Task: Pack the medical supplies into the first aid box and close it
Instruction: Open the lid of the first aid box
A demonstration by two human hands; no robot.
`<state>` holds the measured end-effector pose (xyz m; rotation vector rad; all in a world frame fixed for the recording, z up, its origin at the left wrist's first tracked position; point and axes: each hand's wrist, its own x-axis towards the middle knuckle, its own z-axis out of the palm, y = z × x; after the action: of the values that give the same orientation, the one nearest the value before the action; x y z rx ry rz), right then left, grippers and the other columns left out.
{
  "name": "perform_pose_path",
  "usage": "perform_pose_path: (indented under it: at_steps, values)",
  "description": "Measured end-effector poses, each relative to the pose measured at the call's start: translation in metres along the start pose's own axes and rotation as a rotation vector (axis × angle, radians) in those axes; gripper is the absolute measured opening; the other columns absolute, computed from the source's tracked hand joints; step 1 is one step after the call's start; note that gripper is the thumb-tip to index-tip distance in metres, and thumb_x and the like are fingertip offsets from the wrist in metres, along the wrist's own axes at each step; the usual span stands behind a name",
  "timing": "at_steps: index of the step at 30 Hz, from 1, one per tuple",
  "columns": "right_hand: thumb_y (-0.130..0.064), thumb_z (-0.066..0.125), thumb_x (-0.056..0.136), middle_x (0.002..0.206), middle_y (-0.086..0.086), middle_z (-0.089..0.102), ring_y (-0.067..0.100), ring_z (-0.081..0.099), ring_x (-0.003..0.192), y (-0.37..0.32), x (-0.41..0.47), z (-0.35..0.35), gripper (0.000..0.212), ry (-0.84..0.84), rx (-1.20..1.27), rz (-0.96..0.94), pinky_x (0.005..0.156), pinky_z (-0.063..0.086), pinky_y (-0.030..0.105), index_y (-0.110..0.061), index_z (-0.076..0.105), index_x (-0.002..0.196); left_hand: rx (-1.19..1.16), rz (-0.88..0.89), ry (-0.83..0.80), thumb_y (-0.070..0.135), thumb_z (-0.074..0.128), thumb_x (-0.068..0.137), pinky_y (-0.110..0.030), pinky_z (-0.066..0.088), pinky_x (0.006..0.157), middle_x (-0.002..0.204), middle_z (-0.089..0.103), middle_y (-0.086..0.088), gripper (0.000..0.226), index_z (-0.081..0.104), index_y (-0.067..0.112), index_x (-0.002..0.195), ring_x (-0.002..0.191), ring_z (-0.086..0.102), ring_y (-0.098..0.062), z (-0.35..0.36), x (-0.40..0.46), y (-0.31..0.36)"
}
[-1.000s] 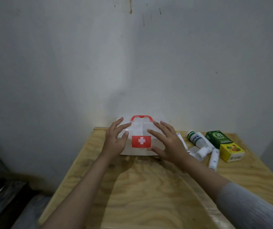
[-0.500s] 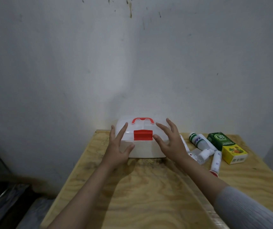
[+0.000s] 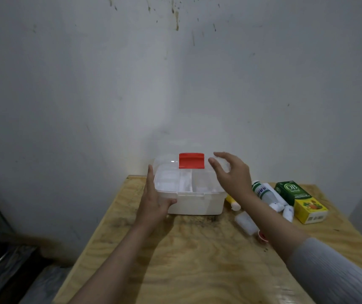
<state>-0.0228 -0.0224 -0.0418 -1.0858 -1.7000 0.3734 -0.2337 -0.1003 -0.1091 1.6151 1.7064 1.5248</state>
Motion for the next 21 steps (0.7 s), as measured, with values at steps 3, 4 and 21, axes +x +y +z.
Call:
perform_pose_path:
  at_steps: [3, 4, 21]
  values:
    - [-0.062, 0.051, 0.083, 0.116, -0.003, 0.068, 0.014, 0.058, 0.113, -0.01, 0.029, -0.001, 0.051, 0.009, -0.036, 0.074, 0.086, 0.044, 0.028, -0.022, 0.066, 0.11, -0.013, -0.023, 0.0, 0.016, 0.078, 0.072, -0.048, 0.044, 0.102, 0.149, 0.036, -0.002, 0.119, -0.01, 0.063, 0.137, 0.134, 0.038, -0.024, -0.002, 0.001, 0.0]
    - [-0.063, 0.048, 0.084, 0.118, -0.002, 0.067, 0.016, 0.058, 0.114, -0.012, 0.04, 0.001, 0.054, 0.009, -0.059, 0.101, 0.083, 0.042, 0.027, -0.02, 0.065, 0.112, -0.015, -0.031, -0.001, 0.017, 0.078, 0.071, -0.048, 0.044, 0.101, 0.149, 0.035, -0.001, 0.118, -0.009, 0.063, 0.137, 0.134, 0.037, -0.024, -0.002, 0.002, -0.001]
    - [-0.046, 0.041, 0.094, 0.152, 0.008, 0.028, 0.023, 0.032, 0.138, 0.002, 0.065, 0.019, 0.064, -0.107, -0.096, 0.047, 0.105, 0.034, 0.039, -0.027, 0.013, 0.148, 0.028, -0.002, -0.079, 0.029, 0.077, 0.071, -0.042, 0.044, 0.103, 0.135, 0.032, 0.023, 0.099, 0.014, 0.051, 0.144, 0.128, 0.032, -0.001, -0.014, 0.004, -0.014]
